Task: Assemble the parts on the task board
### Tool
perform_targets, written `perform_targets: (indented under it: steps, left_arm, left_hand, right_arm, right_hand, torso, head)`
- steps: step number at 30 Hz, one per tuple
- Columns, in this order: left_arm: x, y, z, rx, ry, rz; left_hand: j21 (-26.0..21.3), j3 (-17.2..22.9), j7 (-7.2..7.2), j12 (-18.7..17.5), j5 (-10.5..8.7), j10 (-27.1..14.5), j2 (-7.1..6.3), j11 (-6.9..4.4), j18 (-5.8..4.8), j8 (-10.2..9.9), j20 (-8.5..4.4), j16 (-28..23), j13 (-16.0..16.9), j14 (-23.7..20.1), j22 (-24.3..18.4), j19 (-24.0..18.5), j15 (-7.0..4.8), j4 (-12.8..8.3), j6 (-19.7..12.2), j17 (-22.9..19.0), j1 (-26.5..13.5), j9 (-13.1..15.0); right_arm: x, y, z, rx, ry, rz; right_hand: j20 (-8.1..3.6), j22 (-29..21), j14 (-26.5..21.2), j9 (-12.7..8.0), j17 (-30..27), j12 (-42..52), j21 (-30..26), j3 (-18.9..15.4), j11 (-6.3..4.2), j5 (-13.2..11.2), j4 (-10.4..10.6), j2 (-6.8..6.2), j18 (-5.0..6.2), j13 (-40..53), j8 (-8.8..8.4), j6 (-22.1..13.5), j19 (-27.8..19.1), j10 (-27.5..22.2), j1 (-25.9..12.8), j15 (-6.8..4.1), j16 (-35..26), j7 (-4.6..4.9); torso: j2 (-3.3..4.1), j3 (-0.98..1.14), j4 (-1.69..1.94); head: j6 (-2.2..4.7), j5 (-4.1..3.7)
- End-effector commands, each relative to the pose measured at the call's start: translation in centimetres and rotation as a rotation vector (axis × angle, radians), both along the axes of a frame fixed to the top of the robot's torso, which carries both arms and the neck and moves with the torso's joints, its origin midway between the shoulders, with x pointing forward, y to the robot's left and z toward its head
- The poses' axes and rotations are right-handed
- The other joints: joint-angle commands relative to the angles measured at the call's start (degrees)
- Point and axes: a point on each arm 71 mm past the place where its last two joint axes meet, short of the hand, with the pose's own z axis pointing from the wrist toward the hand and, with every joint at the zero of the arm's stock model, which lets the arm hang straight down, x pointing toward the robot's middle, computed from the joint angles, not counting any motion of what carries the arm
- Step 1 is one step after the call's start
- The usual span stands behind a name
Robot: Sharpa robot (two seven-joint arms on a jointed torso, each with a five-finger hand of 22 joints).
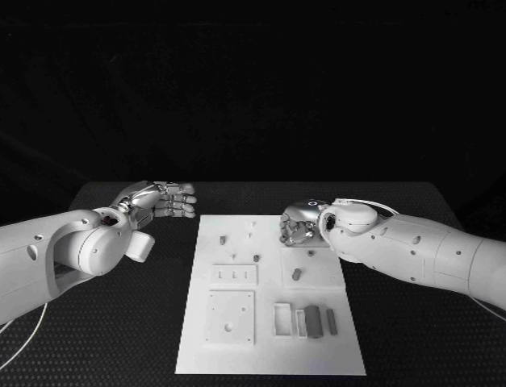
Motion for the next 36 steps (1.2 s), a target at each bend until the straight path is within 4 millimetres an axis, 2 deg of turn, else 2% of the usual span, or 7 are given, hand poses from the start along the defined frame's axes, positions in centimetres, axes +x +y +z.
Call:
perform_targets:
  steps: [1, 6, 12, 22, 31, 36]
  left_arm:
    - [-0.01, -0.22, 0.2, -0.006, -0.006, -0.02]
    - [-0.03, -0.22, 0.23, -0.006, -0.005, -0.021]
    - [0.0, -0.18, 0.26, -0.006, -0.005, -0.021]
    - [0.05, -0.14, 0.31, -0.005, -0.006, -0.02]
    - [0.21, -0.18, 0.28, -0.003, -0.006, -0.019]
    - [0.24, -0.18, 0.28, -0.003, -0.006, -0.019]
  left_hand:
    - [-0.4, -0.3, 2.67, -0.2, 0.08, 0.3, -0.04, 0.12, 1.15, -0.3, 0.05, -0.3, -0.1, 0.4, 0.0, 0.3, 0.13, -0.1, 0.3, 0.1, 0.5, -0.1]
    - [-0.4, -0.4, 2.68, -0.3, 0.06, 0.3, -0.05, 0.14, 1.14, -0.3, 0.05, -0.3, -0.1, 0.4, 0.0, 0.3, 0.13, -0.1, 0.3, 0.1, 0.5, -0.1]
    - [-0.4, -0.4, 2.69, -0.3, 0.02, 0.3, -0.09, 0.15, 1.14, -0.4, 0.05, -0.4, -0.2, 0.4, 0.0, 0.3, 0.13, -0.1, 0.3, 0.2, 0.5, -0.2]
    - [-0.5, -0.4, 2.7, -0.4, -0.08, 0.2, -0.15, 0.18, 1.12, -0.5, 0.05, -0.5, -0.2, 0.5, 0.0, 0.3, 0.14, -0.2, 0.3, 0.2, 0.5, -0.2]
    - [-0.5, -0.5, 2.71, -0.5, -0.12, 0.2, -0.15, 0.19, 1.11, -0.5, 0.05, -0.5, -0.2, 0.5, 0.0, 0.3, 0.14, -0.1, 0.3, 0.3, 0.6, -0.2]
    - [-0.5, -0.5, 2.72, -0.5, -0.13, 0.2, -0.13, 0.19, 1.11, -0.5, 0.05, -0.6, -0.2, 0.5, 0.0, 0.3, 0.14, -0.1, 0.3, 0.3, 0.6, -0.3]
  right_arm:
    - [-0.35, 0.11, -0.87, -0.035, 0.033, 0.008]
    - [-0.26, 0.08, -0.88, -0.038, 0.027, 0.0]
    - [-0.26, 0.11, -0.95, -0.04, 0.029, -0.003]
    - [-0.29, 0.3, -0.98, -0.037, 0.025, -0.003]
    - [-0.3, 0.35, -1.0, -0.037, 0.025, -0.004]
    - [-0.29, 0.24, -1.04, -0.043, 0.026, -0.007]
  right_hand:
    - [-0.09, 1.3, 0.9, -0.1, 0.0, 0.3, 0.2, 0.2, -0.02, 0.1, 0.1, -0.08, 1.4, 0.1, -0.24, 0.3, -0.2, 0.4, -0.7, -0.56, 0.2, -0.1]
    - [-0.09, 1.3, 0.9, -0.1, 0.0, 0.3, 0.3, 0.1, -0.01, 0.1, 0.1, -0.25, 1.4, 0.1, -0.31, 0.4, -0.2, 0.4, -0.9, -0.57, 0.3, -0.09]
    - [-0.08, 1.2, 0.7, -0.3, -0.3, 0.2, 0.5, -0.1, 0.14, 0.1, 0.2, -1.33, 1.4, 0.1, -0.86, -0.2, -0.4, 0.4, -1.9, -0.45, 0.3, 0.08]
    - [-0.07, 1.1, 0.6, -0.5, -0.6, 0.1, 0.6, -0.1, 0.44, 0.1, 0.4, -2.19, 1.4, 0.1, -1.51, -0.9, -0.4, 0.3, -3.5, -0.15, 0.4, 0.39]
    - [-0.12, 1.1, 0.6, -0.4, -0.5, 0.1, 0.6, 0.1, 0.44, 0.1, 0.4, -2.03, 1.4, 0.1, -1.47, -0.6, -0.4, 0.4, -3.8, -0.13, 0.5, 0.38]
    - [-0.27, 1.1, 0.8, -0.1, -0.5, 0.2, 0.8, 1.0, 0.11, 0.1, 0.1, -1.01, 1.4, 0.2, -0.89, 0.7, -0.4, 0.5, -3.4, -0.38, 0.7, 0.01]
  torso:
    - [0.05, -0.02, 0.0]
    - [0.12, -0.03, 0.02]
    - [0.14, -0.03, -0.02]
    - [0.21, -0.06, 0.0]
    - [0.28, -0.15, -0.02]
    - [0.3, -0.09, -0.04]
  head:
    - [0.05, -0.03]
    - [0.06, -0.04]
    - [0.05, 0.0]
    - [0.02, 0.01]
    - [-0.07, -0.06]
    - [-0.06, -0.06]
